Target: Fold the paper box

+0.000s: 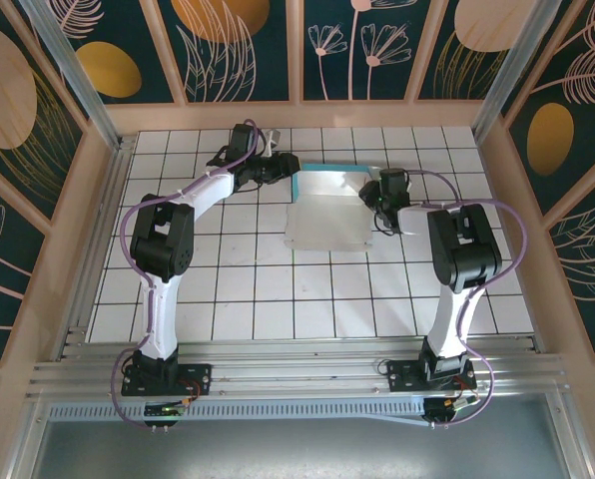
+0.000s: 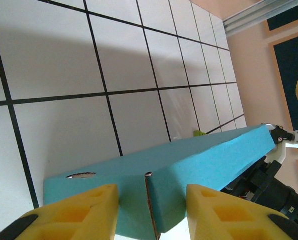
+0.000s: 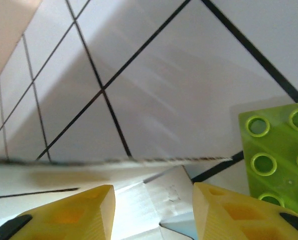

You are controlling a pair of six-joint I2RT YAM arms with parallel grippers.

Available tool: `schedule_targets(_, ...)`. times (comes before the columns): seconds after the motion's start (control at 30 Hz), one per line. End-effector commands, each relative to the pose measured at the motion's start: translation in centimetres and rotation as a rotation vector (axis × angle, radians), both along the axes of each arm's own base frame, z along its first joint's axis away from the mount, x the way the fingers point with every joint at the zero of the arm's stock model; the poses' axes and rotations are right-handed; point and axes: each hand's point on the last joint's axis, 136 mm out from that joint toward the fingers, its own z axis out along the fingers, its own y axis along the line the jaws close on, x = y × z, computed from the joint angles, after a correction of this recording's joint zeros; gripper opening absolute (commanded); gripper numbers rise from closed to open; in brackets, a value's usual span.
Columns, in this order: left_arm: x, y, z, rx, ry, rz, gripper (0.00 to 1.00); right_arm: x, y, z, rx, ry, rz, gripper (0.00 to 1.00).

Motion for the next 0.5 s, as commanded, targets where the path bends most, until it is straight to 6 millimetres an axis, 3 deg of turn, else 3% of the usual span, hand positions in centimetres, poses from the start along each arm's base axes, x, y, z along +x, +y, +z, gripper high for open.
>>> schedule_targets(0.0, -0.2, 0.0, -0.5, 0.034, 0.011, 0.004, 0.40, -3.6, -3.1, -3.7, -0.106, 0.177, -0.079, 0.47)
schedule_targets(0.17, -0.2, 0.0, 0.0, 0.029, 0.000, -0.001, 0.40, -3.6, -4.4, -2.3, -0.152, 0.153, 0.023, 0.51)
schedule_targets(0.27, -0.1, 0.0, 0.2, 0.027, -0.005, 0.000, 0.40, -3.1, -4.7, -0.4, -0.210, 0.114, 0.076, 0.58)
schedule_targets(0.37, -0.2, -0.1, 0.2, 0.019, -0.001, -0.003, 0.40, -2.3, -2.4, 1.8, -0.162, 0.034, 0.199, 0.62)
schedule_targets(0.47, -0.2, -0.1, 0.1, 0.020, 0.001, 0.000, 0.40, -2.1, 0.4, 2.9, -0.046, -0.020, 0.287, 0.56)
